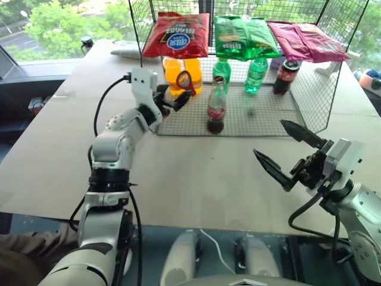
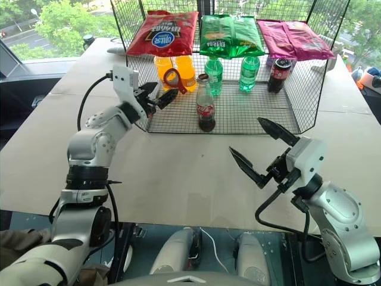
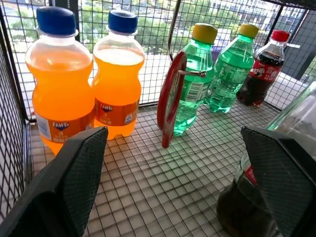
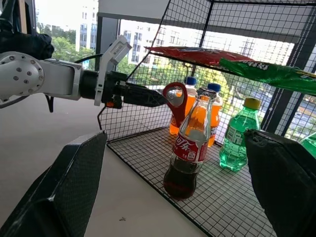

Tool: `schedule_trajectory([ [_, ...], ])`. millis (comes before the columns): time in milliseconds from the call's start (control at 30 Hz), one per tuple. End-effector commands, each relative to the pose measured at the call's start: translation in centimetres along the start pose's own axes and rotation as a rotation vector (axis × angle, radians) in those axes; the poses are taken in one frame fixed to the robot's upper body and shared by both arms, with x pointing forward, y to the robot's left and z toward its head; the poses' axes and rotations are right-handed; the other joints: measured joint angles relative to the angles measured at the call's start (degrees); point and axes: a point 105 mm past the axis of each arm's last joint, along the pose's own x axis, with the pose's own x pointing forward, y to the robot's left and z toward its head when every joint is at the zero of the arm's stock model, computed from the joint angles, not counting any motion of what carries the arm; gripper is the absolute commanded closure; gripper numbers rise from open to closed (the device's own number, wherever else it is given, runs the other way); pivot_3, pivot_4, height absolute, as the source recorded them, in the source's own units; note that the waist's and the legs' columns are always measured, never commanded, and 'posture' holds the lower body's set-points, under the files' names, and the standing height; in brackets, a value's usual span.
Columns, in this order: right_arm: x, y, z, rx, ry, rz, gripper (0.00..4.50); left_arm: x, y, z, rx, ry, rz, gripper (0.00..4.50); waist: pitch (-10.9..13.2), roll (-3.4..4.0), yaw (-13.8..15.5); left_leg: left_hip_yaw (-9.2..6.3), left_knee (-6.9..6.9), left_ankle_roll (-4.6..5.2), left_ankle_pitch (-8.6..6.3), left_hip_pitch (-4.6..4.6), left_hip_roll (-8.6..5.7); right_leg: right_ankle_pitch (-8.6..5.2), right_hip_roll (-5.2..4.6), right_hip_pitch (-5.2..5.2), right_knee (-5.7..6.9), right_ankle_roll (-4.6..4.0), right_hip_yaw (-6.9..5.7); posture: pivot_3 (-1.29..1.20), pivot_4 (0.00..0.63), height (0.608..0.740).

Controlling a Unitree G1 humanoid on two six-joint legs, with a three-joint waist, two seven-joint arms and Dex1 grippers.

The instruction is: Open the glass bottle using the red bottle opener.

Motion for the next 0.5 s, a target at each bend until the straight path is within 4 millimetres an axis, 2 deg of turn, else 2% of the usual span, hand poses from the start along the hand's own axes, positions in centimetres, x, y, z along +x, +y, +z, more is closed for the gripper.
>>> schedule_trajectory([
  [33, -0.07, 0.24, 1.10, -0.042, -0.038, -0.001, 0.00, 0.77, -0.14, 2.15, 0.078, -0.077, -0.007, 1.32, 0.00, 0.00, -0.03, 0.01, 0.00, 0.00, 0.00, 0.00, 0.00, 0.02, 0.00, 0.00, 0.00, -0.01, 0.01, 0.00, 0.150, 0.740],
  [100, -0.13, 0.24, 1.06, -0.043, -0.037, -0.003, 0.00, 1.09, -0.15, 2.23, 0.097, -0.081, -0.012, 2.00, 0.00, -0.01, -0.02, 0.00, 0.00, 0.00, 0.00, -0.01, 0.01, 0.06, -0.01, 0.00, 0.00, -0.04, 0.02, 0.00, 0.150, 0.740],
  [133, -0.17, 0.23, 1.05, -0.045, -0.036, -0.006, 0.00, 1.24, -0.28, 2.30, 0.099, -0.088, -0.024, 2.19, 0.00, 0.00, 0.00, -0.01, 0.00, 0.00, 0.00, -0.01, 0.00, 0.06, 0.00, 0.00, 0.00, -0.03, 0.01, 0.00, 0.150, 0.740],
  [200, -0.27, 0.21, 0.99, -0.047, -0.034, -0.011, 0.00, 1.50, -0.38, 2.43, 0.110, -0.101, -0.038, 2.95, 0.01, -0.01, 0.02, -0.01, 0.00, 0.00, 0.00, -0.01, 0.00, 0.06, 0.00, 0.00, 0.00, -0.02, 0.00, 0.00, 0.150, 0.740],
  [300, -0.32, 0.12, 0.91, -0.053, -0.033, -0.017, 0.00, 1.69, -0.35, 2.45, 0.113, -0.110, -0.046, 4.46, 0.01, -0.02, -0.01, 0.01, 0.01, 0.01, 0.00, -0.01, -0.01, 0.06, -0.01, 0.01, 0.00, -0.01, 0.01, 0.00, 0.150, 0.740],
  [500, -0.27, -0.08, 0.86, -0.060, -0.033, -0.025, 0.00, 1.53, -0.36, 2.51, 0.107, -0.124, -0.055, 4.46, 0.01, -0.02, -0.06, -0.01, 0.04, 0.01, 0.00, 0.00, 0.00, 0.06, 0.00, 0.00, 0.07, -0.01, 0.01, 0.00, 0.150, 0.740],
])
